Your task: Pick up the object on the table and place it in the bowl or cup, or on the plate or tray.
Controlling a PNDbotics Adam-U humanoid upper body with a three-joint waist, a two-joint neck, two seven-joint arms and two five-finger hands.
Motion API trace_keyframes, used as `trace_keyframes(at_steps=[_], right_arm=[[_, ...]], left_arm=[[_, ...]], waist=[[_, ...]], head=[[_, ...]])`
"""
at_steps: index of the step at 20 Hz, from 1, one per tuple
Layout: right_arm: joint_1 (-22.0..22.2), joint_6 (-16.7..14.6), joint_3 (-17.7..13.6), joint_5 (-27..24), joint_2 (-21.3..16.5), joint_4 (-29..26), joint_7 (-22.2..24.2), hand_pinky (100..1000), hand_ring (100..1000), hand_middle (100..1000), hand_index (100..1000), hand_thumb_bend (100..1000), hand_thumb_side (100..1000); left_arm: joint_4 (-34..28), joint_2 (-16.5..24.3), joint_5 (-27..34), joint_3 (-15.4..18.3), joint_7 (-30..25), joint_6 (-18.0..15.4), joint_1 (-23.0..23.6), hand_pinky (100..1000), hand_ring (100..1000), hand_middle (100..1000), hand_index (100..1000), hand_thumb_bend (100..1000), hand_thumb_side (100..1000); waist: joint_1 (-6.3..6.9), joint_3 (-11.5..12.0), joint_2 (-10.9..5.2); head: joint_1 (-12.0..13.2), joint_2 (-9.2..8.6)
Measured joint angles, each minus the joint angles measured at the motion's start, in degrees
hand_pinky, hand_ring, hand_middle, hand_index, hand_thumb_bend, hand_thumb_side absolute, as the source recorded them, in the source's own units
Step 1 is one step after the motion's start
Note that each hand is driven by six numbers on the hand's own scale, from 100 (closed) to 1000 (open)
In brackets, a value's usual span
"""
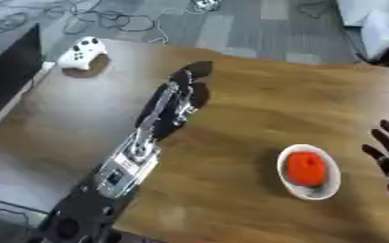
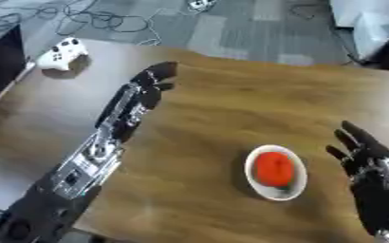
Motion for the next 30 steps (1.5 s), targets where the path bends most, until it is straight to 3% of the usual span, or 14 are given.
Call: trace_keyframes(at_steps=[11,30], right_arm=[[-2.0,-2.5,1.9,6.2,1.6,0.7,-0.2,912,1000,977,922,100,844],[-2.5,-2.6,2.5,6.9,2.0,1.1,-0.3,915,1000,977,923,100,850]], left_arm=[[1.4,-5.4,1.4,0.9,3.3,-3.4,4.9,823,902,848,839,639,835],[2.0,-5.8,1.4,0.7,2.9,-3.7,5.2,815,893,841,831,646,822]], waist=[[-1.07,2.9,-0.21],[-0.87,2.0,-0.31]], head=[[0.0,-0.47],[-1.1,-0.49]])
